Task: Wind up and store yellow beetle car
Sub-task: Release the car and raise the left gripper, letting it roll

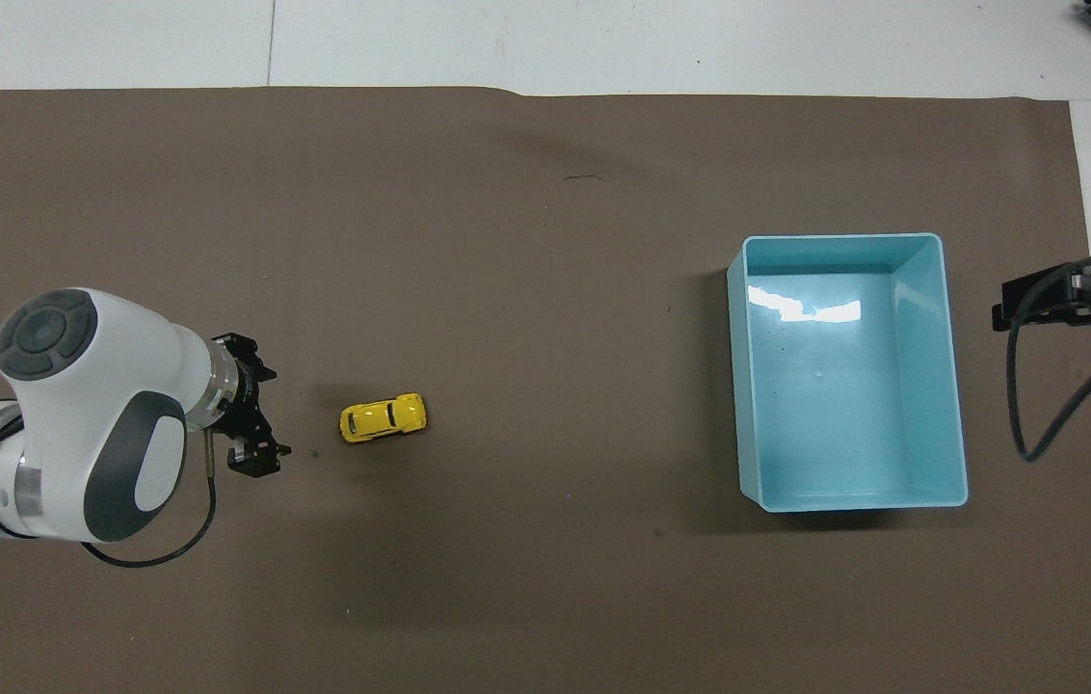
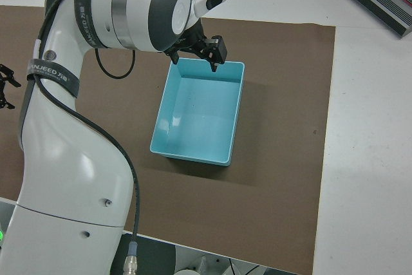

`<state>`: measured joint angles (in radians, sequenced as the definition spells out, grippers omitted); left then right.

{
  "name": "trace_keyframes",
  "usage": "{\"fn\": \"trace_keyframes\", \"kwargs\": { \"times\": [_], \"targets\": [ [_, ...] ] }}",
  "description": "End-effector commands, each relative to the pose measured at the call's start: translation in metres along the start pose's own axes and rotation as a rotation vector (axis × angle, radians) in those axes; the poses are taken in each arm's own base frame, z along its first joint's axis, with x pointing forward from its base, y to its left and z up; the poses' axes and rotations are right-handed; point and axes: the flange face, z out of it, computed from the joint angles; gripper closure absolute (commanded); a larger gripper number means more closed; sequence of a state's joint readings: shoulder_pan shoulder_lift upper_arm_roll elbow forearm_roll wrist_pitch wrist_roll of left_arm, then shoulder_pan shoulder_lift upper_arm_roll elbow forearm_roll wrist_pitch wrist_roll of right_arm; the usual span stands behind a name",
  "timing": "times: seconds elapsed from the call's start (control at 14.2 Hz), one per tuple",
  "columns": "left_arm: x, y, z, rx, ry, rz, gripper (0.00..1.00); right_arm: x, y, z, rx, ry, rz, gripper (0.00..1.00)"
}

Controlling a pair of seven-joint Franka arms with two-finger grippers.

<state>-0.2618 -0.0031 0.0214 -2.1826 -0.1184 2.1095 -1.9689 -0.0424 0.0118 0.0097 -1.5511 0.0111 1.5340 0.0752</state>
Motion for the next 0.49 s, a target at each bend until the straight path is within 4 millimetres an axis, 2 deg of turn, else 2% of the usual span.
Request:
{"fn": "trace_keyframes", "kwargs": {
  "times": [0.0,0.42],
  "targets": [
    [-0.004,0.008,-0.039,-0.030,-0.003,-0.009,0.00,0.000,-0.001,-0.001,0.003,-0.002,-0.004,0.00],
    [0.001,0.029,-0.108,-0.135,-0.056,-0.020,0.00,-0.005,0.002,-0.001,-0.010,-0.027,-0.009,0.00]
  ]
}}
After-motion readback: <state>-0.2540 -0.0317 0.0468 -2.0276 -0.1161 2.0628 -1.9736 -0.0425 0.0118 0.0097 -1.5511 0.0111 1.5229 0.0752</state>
